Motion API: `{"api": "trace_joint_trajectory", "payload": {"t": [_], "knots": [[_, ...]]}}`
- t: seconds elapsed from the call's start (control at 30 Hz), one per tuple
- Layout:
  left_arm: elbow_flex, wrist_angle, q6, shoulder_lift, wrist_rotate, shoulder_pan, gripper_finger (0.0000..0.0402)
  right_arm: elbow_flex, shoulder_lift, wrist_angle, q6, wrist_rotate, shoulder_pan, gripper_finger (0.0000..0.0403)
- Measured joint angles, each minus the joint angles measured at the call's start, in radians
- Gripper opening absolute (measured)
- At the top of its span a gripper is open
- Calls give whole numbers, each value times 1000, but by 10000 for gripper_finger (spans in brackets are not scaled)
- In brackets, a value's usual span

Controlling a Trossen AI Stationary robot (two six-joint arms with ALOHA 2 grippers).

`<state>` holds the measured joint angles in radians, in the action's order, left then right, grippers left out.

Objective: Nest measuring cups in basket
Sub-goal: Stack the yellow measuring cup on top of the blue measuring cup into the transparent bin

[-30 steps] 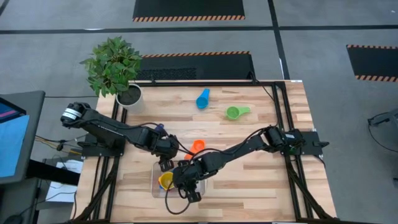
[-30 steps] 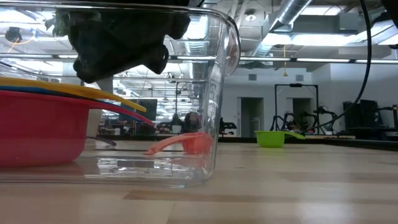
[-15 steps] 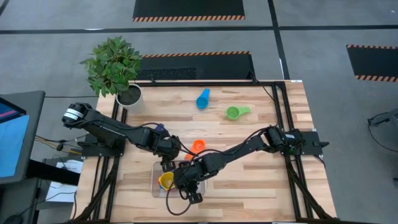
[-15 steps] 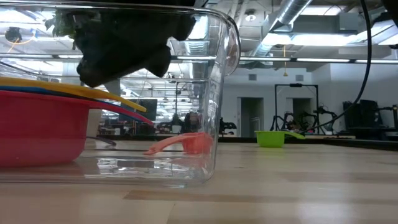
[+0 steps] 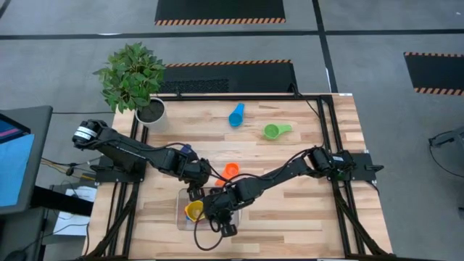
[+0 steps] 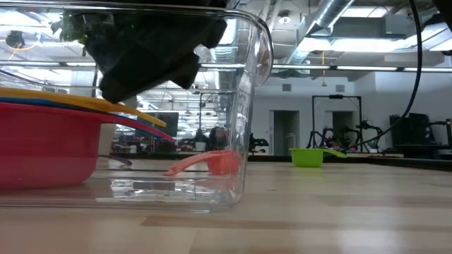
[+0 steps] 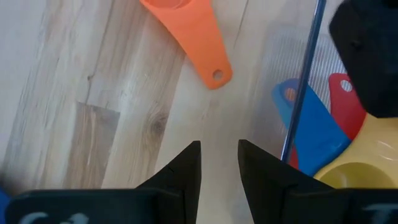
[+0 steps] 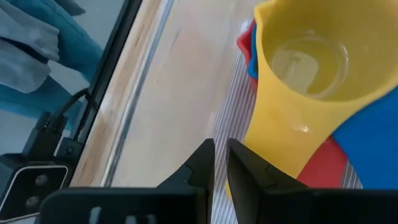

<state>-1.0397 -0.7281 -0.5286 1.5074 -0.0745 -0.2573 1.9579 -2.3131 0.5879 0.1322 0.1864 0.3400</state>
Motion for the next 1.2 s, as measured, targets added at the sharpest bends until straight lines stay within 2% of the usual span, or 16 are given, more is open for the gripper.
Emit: {"api": "trace_joint_trajectory", "payload": {"t": [0.63,1.2], "knots": [[0,8,44,0,11,0,93,0,0,28,27,-32,-9,65],[0,15,90,0,38,0,93,0,0,31,126,-126,-14,65]]}}
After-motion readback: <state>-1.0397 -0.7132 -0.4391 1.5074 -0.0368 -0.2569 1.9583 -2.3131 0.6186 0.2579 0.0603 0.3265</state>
